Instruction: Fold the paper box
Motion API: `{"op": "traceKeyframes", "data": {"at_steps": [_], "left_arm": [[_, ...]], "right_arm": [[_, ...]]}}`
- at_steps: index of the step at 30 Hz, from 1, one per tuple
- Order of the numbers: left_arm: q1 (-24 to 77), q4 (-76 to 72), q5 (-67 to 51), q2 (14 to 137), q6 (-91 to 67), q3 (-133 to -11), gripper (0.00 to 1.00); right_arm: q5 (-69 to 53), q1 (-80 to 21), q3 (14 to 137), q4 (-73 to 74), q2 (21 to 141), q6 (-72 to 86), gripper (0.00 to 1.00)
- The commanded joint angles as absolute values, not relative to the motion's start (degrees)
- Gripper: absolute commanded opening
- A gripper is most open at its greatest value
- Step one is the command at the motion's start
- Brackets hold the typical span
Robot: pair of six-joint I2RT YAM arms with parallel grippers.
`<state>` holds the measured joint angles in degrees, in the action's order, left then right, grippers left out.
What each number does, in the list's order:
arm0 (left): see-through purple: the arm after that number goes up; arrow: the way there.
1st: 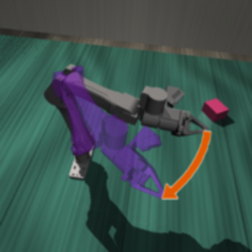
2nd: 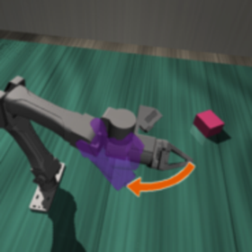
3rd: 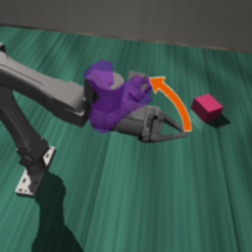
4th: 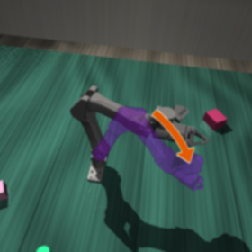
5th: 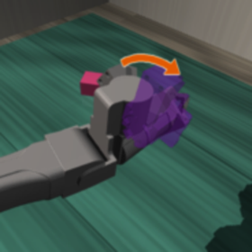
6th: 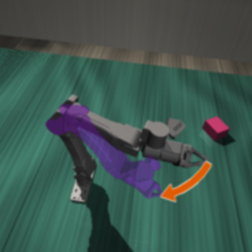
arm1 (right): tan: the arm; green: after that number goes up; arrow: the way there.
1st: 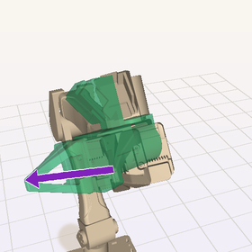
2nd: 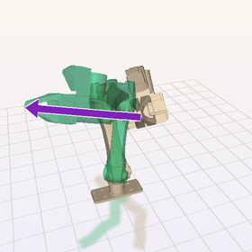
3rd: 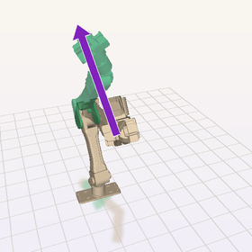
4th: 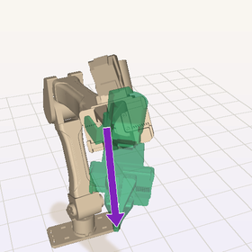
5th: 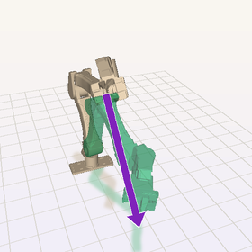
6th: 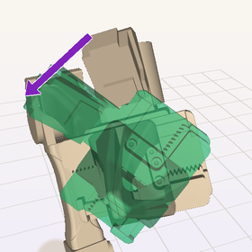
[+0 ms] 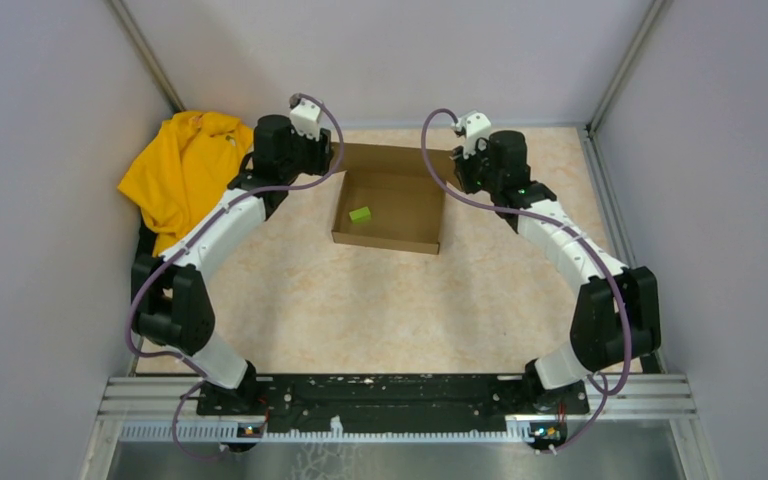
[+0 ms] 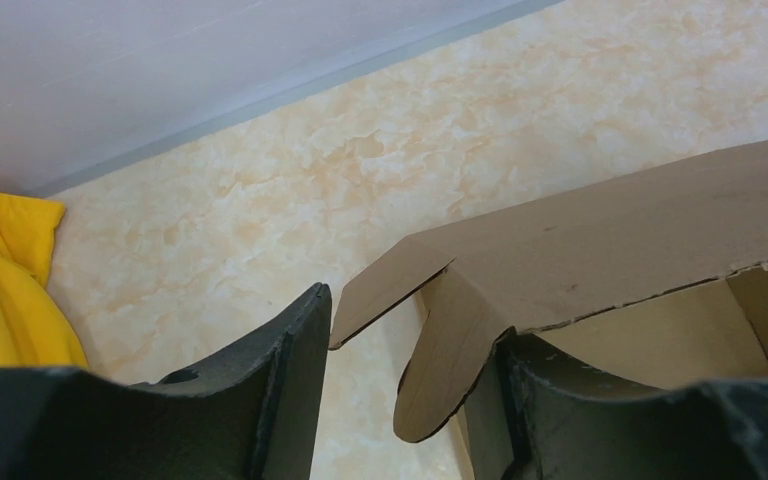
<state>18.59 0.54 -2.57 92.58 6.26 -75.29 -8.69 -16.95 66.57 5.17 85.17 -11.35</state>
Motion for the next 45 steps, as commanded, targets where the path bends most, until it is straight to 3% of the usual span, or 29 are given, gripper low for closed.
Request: {"op": "traceKeyframes", "data": {"at_steps": [1,9,13,17,20,25,45], "left_arm": [[18.2,1.4,-2.7,93.3,6.2,-76.3,0.54],[18.2,2.0,-2.7,94.3,6.1,-76.3,0.49],[18.1,2.2,-2.5,94.6,6.1,-76.6,0.41],[18.0,2.9,-2.8,94.7,6.1,-77.4,0.34],[17.8,3.6,-3.4,95.0,5.3,-78.3,0.3],[17.6,6.8,-3.7,97.1,3.9,-81.5,0.24],[17.6,18.0,-7.7,99.5,-6.1,-90.1,0.16]], "right_arm": [[-9.4,-16.8,69.6,2.6,85.5,-10.7,0.21],[-9.3,-16.7,69.4,2.5,85.7,-10.7,0.22],[-9.5,-16.7,69.5,2.5,85.7,-10.6,0.21],[-9.9,-16.7,70.3,3.2,86.3,-10.5,0.13],[-10.0,-16.7,71.7,4.5,87.1,-10.2,0.0],[-9.8,-16.7,73.0,5.7,87.7,-9.7,0.0],[-7.7,-17.1,82.9,14.1,89.9,-1.2,0.0]]}}
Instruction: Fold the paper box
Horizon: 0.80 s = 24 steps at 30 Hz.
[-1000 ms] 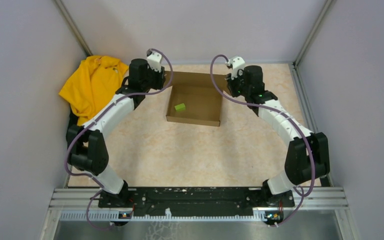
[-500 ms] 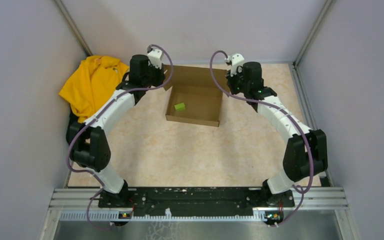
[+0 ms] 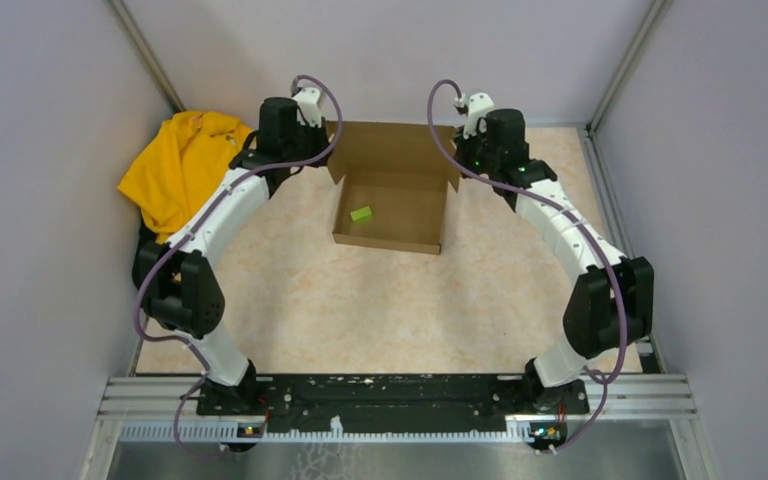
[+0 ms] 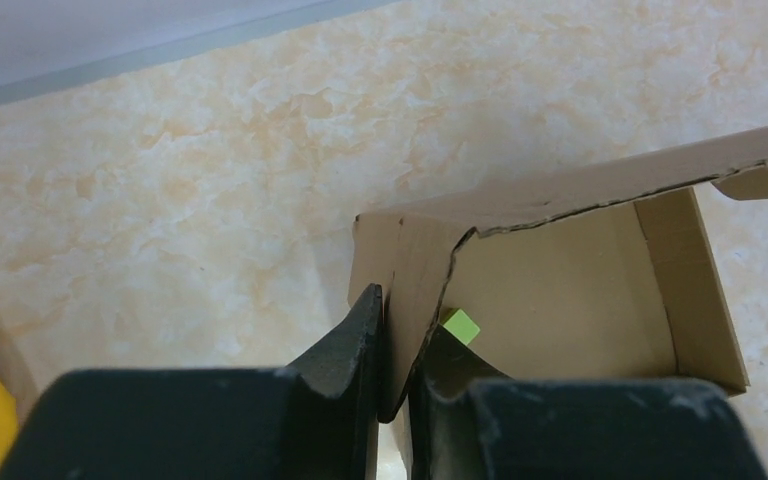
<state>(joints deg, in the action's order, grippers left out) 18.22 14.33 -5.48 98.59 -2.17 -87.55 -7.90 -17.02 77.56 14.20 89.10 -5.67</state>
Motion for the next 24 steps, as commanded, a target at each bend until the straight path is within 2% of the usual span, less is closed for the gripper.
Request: {"op": "traceKeyframes", "data": {"at_steps": [1,12,24], "left_arm": [[17.6,18.8,-7.9,99.8,-6.8,-90.6,0.15],[17.8,23.2,-9.6,101.1,-13.8,-93.4,0.14],[18.7,25.1,-10.1,102.1,-18.7,-95.6,0.13]], "right_arm": [[-7.6,-17.2,84.1,14.9,90.4,-0.6,0.0],[-7.2,-18.7,92.5,21.8,95.5,7.5,0.0],[-6.6,-18.8,96.3,26.7,98.6,15.8,0.0]]}}
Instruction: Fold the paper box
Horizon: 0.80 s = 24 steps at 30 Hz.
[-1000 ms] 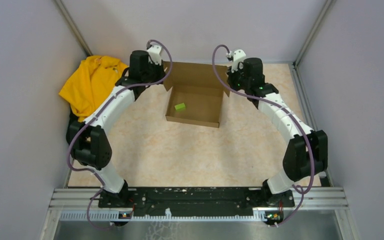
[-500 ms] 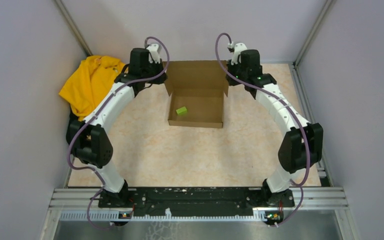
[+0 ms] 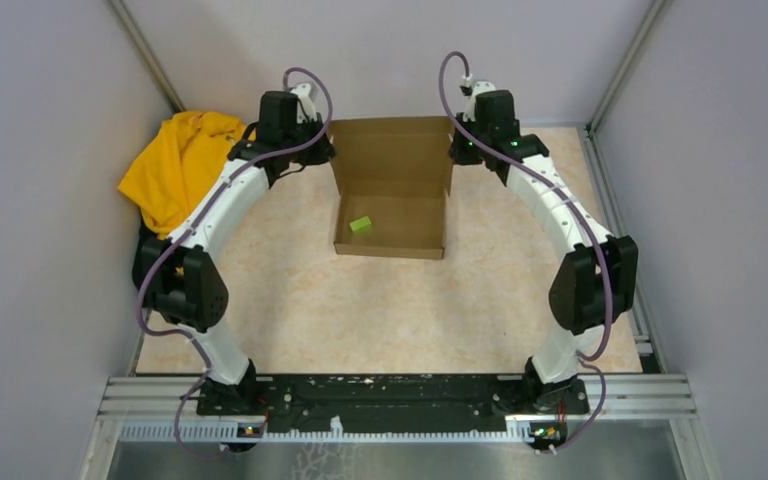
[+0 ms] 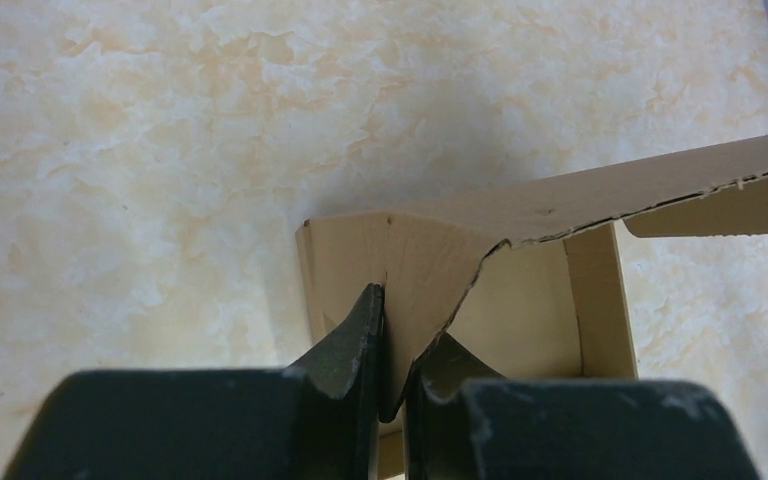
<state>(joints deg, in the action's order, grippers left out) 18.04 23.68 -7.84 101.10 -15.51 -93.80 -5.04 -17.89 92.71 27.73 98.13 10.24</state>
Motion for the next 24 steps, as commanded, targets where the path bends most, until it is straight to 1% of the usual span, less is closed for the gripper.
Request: {"op": "traceKeyframes", "data": {"at_steps": [1,8,24], "left_arm": [[18.8,25.1,-10.0,102.2,-19.0,-95.6,0.13],[19.7,25.0,-9.3,102.2,-20.4,-95.4,0.13],[21.0,23.7,-8.5,101.0,-20.5,-92.3,0.12]], "right_arm": [[-6.7,-18.8,96.6,26.8,98.8,16.2,0.0],[-6.2,-18.9,96.9,27.1,99.2,19.9,0.0],[-0.3,-21.4,88.0,17.6,95.3,26.8,0.0]]}}
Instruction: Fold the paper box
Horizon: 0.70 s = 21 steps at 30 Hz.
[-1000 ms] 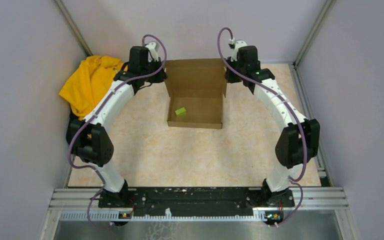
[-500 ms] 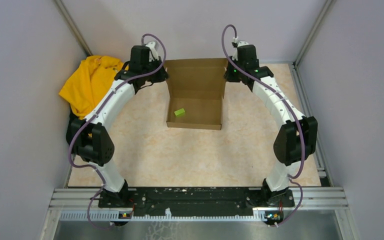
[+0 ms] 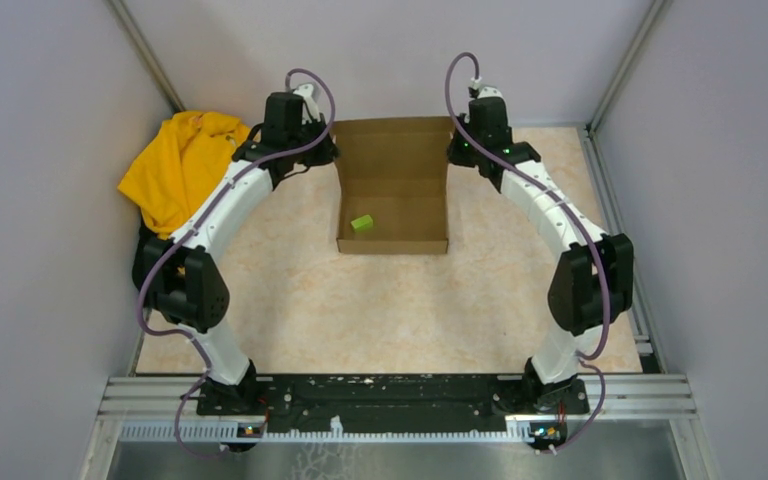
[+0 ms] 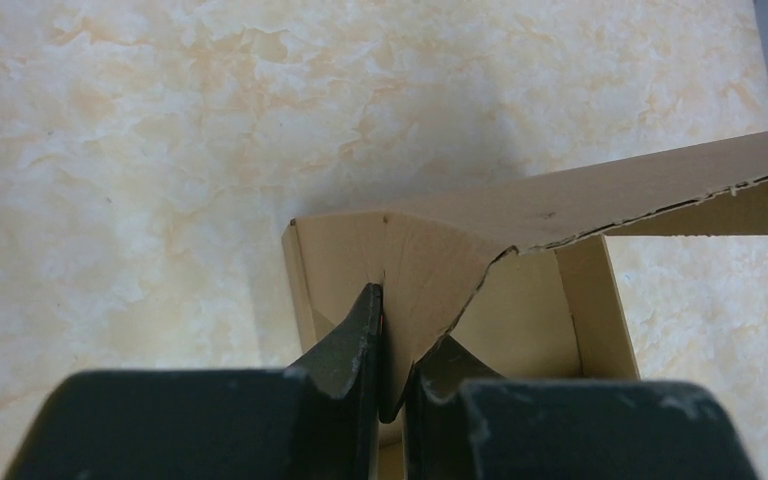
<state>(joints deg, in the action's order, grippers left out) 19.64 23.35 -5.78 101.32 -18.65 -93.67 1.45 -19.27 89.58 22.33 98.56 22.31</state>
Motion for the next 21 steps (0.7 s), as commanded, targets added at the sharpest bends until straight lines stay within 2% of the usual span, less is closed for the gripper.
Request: {"op": "traceKeyframes", "data": {"at_steps": [1,21], "left_arm": [[21.1,23.6,-8.5,100.9,-20.4,-92.1,0.12],[23.3,18.8,-6.9,94.9,-19.4,-79.6,0.1]], "right_arm": [[-0.2,-21.6,87.6,17.2,95.1,26.9,0.0],[6.8,-26.3,71.5,7.5,85.4,25.0,0.0]]}}
